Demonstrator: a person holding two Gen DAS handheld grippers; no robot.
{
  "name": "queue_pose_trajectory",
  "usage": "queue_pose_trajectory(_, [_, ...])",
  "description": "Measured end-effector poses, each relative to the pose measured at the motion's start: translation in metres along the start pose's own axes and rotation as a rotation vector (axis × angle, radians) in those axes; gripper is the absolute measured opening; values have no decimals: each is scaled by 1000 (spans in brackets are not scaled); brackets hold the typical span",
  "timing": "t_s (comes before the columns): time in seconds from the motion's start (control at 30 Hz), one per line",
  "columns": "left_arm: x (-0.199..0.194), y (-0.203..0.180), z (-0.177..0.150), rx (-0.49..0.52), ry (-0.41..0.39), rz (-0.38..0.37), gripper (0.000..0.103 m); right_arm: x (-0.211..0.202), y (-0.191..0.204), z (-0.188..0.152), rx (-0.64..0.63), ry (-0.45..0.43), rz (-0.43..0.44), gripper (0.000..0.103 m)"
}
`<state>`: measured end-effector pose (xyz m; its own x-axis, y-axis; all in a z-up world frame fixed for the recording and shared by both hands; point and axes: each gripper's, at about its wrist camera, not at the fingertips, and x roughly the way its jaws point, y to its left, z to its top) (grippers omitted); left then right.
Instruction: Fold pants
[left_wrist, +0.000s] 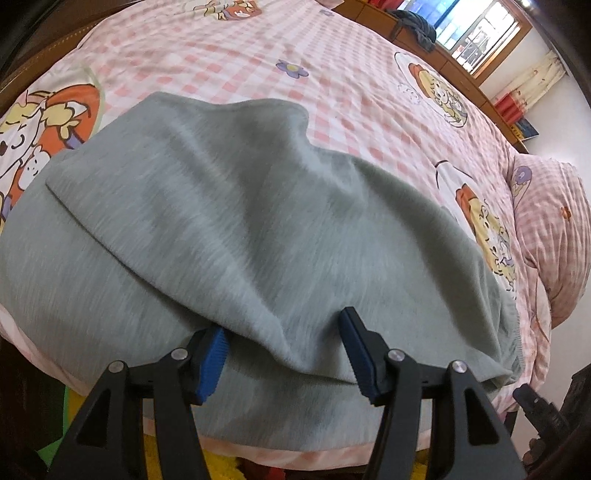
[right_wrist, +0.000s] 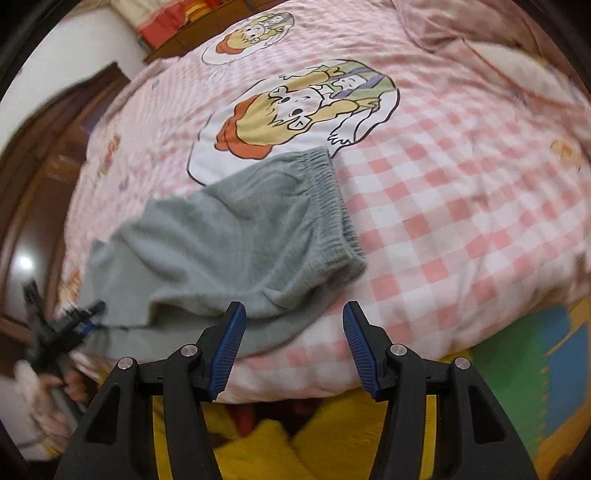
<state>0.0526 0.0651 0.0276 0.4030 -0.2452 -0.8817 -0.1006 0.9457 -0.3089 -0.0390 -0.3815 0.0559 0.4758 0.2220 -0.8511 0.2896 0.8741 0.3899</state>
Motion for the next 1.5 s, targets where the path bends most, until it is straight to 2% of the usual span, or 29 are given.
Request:
queue_pose_trajectory(0.07, [0,0,0,-4,-1,-2,61,5,0,5,29,5,29,56])
queue_pose_trajectory(0.17, [2,1,1,-15,-6,-3,60,11,3,12,41,2,24,55])
queue_pose_trajectory(0.27, [1,1,1,0,-20,21,44,16,7,18,33,3,7,55])
queue_pose_trajectory(0.3, [0,3,0,1,-26,23,33,17,9,20,24,0,-4,55])
queue_pose_trajectory(0.37, [-1,7,-1,-11,-23,-3,21,18,12,22,0,-3,-37,49])
queue_pose_trajectory(0.5, [-12,13,-1,-18,-46,-60,10,21,11,24,-32,-7,-73,35])
queue_pose_trajectory(0.6, [-26,13,-1,-1,-83,-83,8,21,9,25,-38,-5,-80,29])
queue_pose_trajectory(0.7, [-33,11,0,13,-92,-79,8,21,6,26,-34,-5,-76,28])
queue_pose_trajectory(0.9, [-11,9,-1,14,-37,-25,9,23,3,25,3,5,-66,29])
queue_pose_trajectory(1.03, [-1,15,-1,-16,-21,-37,19,18,4,25,3,8,-73,29])
queue_pose_trajectory(1.17, [4,17,4,-33,-24,-41,20,13,4,28,-1,3,-82,29])
queue_pose_trajectory(1.3, [6,15,7,-38,-30,-37,20,25,1,31,11,28,-117,30])
queue_pose_trajectory(1.37, [2,16,7,-40,-37,-38,9,31,-1,31,22,38,-117,30])
queue_pose_trajectory(1.47, [-21,19,5,-37,-77,-61,7,23,-2,34,12,4,-114,16])
queue_pose_trajectory(1.5, [-31,19,5,-37,-88,-63,6,18,-1,37,6,-13,-109,16])
